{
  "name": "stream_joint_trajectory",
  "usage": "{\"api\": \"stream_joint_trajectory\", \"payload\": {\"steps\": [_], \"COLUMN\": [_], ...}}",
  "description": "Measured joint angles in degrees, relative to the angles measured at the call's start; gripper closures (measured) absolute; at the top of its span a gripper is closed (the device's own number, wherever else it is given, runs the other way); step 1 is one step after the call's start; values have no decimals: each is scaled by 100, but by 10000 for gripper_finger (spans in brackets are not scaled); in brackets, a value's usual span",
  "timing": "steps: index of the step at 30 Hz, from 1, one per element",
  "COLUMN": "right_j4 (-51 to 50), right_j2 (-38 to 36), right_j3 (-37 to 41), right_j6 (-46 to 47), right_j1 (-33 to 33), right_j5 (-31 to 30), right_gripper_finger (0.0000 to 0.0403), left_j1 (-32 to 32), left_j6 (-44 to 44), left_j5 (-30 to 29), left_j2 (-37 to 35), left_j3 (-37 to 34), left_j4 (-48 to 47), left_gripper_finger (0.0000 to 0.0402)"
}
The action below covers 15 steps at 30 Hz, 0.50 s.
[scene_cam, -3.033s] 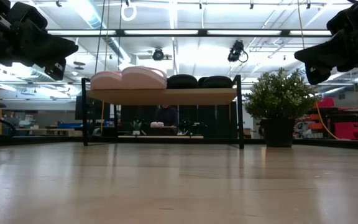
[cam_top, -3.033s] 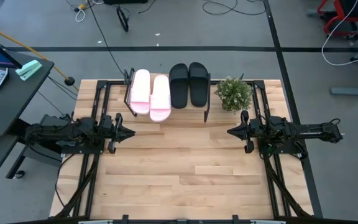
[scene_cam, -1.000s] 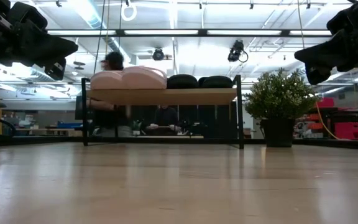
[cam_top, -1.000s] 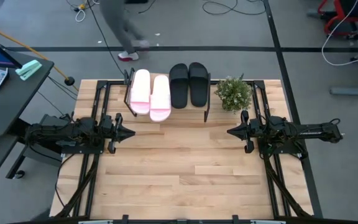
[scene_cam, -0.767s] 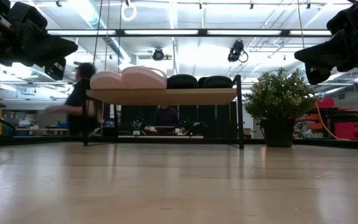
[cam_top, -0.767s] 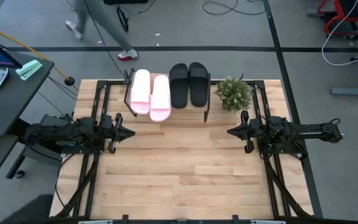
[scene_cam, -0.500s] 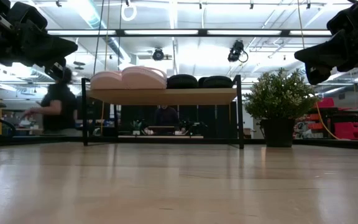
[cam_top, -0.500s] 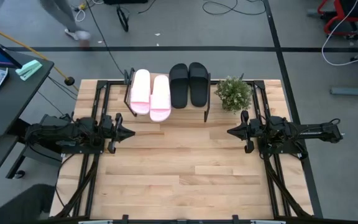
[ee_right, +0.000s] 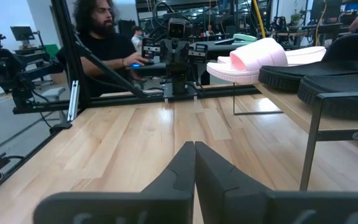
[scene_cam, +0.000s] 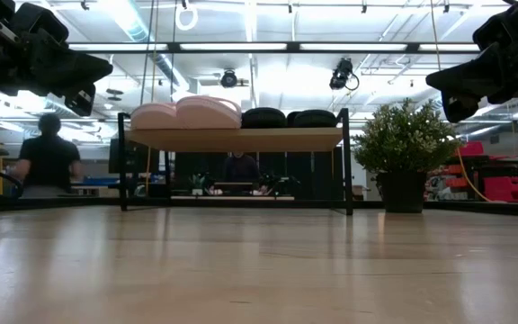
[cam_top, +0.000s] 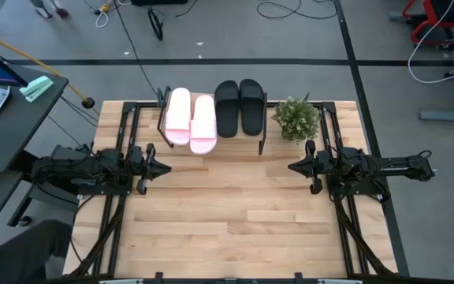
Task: Pick and place slides into the shelf
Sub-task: Return to Home Position
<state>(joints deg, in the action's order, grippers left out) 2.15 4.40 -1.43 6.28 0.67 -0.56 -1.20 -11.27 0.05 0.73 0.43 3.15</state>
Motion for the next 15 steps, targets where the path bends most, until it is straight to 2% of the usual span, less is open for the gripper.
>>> {"api": "stream_joint_trajectory", "payload": {"steps": [8,15], "right_j4": [0,0], "right_j2": [2,0], "right_j3": [0,0], "right_j6": [0,0], "right_j1": [2,2], "right_j5": [0,0], "right_gripper_finger": [389,389], "left_j1": [0,-2], "left_j6": [0,1], "left_j5": [0,0], "left_j2": [0,0], "left_j3": [0,0], "left_j4": [1,1], "left_gripper_finger": [376,367]}}
